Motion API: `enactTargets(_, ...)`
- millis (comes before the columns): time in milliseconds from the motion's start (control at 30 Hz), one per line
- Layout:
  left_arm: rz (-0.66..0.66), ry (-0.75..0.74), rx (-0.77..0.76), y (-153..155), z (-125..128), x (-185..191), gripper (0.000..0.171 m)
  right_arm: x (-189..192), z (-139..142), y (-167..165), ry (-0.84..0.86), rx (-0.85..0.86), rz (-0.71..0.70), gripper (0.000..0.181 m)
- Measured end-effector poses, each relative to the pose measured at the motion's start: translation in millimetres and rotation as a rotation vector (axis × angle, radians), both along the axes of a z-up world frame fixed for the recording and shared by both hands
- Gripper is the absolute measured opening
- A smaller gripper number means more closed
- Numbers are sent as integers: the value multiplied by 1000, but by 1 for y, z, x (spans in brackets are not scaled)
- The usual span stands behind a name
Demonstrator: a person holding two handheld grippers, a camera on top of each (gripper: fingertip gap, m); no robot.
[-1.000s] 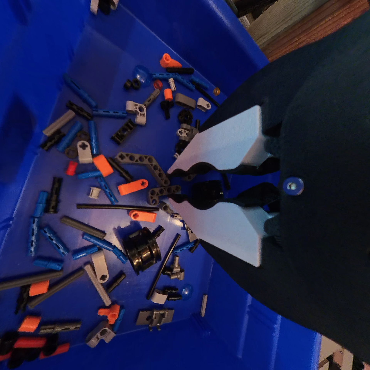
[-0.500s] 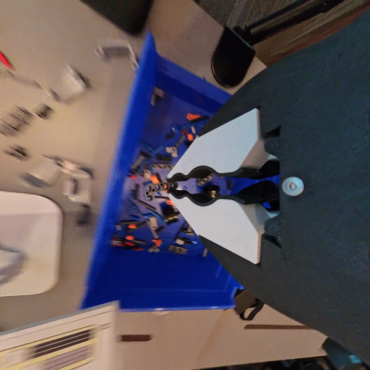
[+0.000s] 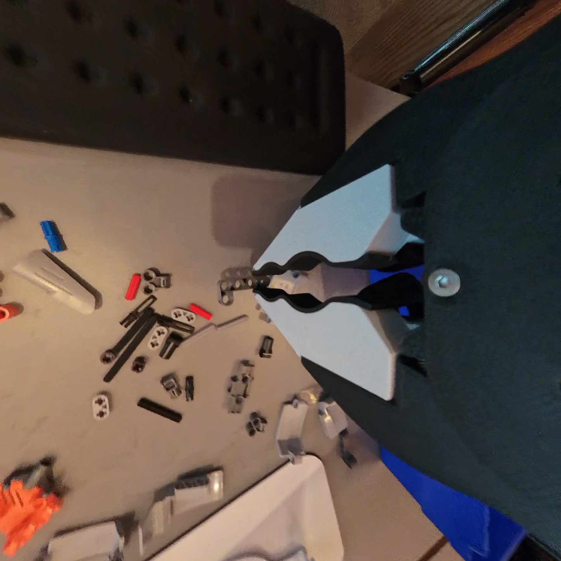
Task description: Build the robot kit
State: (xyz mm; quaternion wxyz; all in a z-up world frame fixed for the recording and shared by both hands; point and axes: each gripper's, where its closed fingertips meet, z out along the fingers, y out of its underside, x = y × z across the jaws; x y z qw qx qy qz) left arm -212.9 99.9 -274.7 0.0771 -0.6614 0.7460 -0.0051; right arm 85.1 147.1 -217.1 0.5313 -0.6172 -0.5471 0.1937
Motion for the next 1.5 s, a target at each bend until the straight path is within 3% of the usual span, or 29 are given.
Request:
enactTargets(133, 0, 38, 8, 4, -20, 0, 7, 0, 1, -2, 0, 5, 6, 11)
enactTargets(233, 23, 12, 39, 8, -16, 1, 21, 0, 2, -3, 1, 10, 7, 11)
enactTargets(333, 54, -65, 77, 12, 3, 2, 21, 0, 3, -2, 5, 10, 6, 11)
enactTargets(467, 134, -178, 181, 28, 48, -11, 21, 0, 3, -2, 4, 9, 4, 11)
enactTargets(600, 254, -193, 291, 47, 84, -58, 23, 0, 2, -1, 7, 7, 2, 11)
enactTargets(733, 390, -185, 343, 62, 98, -114, 24, -1, 1, -1, 5, 1, 3, 11)
enactTargets(1000, 559, -129, 289, 66, 69, -197, 25, 0, 0, 2, 10, -10, -3, 11)
enactTargets(1400, 620, -56, 228, 64, 41, -241, 22, 1, -4, 6, 16, -30, -15, 11)
enactTargets(1500, 632, 30, 237, 67, 34, -257, 20, 0, -5, 8, 13, -32, -22, 11)
